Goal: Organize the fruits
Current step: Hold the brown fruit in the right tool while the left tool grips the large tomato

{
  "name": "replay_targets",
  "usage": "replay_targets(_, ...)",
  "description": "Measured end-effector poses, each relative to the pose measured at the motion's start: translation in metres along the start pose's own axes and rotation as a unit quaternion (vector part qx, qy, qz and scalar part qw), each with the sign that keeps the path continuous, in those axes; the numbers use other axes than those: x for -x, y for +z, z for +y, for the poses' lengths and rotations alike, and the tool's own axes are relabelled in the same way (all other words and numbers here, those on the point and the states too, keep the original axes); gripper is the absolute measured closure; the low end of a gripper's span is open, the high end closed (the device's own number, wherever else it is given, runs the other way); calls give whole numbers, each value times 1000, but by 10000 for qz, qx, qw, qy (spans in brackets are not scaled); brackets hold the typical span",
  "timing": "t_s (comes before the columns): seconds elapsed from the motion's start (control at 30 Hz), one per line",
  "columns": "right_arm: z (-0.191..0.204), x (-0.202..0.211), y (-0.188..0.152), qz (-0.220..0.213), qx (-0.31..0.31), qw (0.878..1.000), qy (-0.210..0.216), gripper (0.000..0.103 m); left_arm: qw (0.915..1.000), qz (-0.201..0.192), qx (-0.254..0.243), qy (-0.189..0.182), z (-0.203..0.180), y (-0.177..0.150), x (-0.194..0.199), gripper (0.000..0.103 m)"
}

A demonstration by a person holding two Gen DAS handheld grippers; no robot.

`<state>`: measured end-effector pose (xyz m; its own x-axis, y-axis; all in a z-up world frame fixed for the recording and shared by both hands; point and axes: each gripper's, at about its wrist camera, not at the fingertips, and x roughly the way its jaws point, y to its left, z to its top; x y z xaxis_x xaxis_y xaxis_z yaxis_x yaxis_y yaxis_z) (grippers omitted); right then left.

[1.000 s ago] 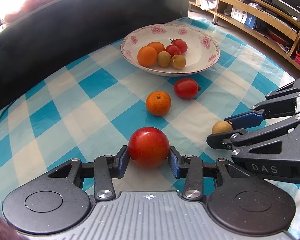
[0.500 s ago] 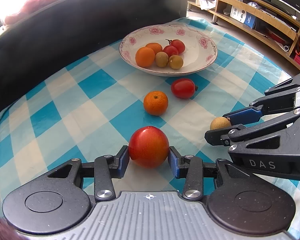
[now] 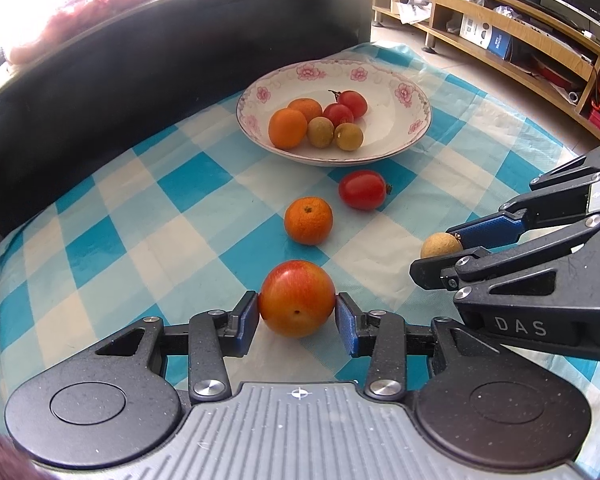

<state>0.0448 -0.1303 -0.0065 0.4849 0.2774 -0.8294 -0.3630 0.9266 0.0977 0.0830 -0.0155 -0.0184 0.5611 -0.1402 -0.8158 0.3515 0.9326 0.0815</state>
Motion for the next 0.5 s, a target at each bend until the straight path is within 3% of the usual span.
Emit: replay_targets(0.5,-5,7,5,-129,-82,9999,-25,70,9999,-127,-50,44,-3,11,4,57)
